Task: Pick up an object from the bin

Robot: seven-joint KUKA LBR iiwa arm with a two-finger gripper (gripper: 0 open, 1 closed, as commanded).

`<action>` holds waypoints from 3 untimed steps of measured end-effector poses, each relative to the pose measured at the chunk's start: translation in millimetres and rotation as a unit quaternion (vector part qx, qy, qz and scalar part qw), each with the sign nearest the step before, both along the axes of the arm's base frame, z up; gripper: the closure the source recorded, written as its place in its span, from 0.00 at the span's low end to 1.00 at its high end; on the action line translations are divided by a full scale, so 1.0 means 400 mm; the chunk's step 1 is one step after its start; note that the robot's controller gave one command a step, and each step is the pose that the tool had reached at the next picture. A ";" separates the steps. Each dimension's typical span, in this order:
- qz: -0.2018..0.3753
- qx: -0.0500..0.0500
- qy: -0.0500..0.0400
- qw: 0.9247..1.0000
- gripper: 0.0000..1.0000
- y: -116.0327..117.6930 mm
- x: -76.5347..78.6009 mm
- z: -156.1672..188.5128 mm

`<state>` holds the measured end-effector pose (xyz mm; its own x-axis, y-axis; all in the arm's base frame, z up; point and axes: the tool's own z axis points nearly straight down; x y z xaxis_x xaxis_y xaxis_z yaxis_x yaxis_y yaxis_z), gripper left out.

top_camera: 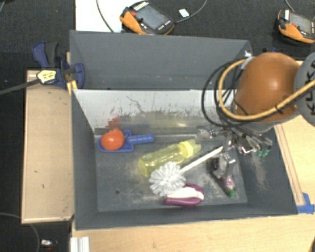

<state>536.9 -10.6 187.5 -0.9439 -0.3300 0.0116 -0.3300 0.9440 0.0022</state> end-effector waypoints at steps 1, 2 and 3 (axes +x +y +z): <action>-0.008 0.004 -0.015 1.000 0.00 0.120 0.026 0.268; 0.089 0.003 -0.011 0.996 0.00 0.044 0.036 0.096; 0.151 0.004 -0.017 0.988 0.00 0.143 0.041 0.140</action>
Offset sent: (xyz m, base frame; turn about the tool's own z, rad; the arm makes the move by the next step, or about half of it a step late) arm 0.0162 -0.0163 -0.0534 -0.3606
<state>553.2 46.7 243.5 -0.8018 -0.5972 -0.0218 -0.5972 0.8020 -0.0057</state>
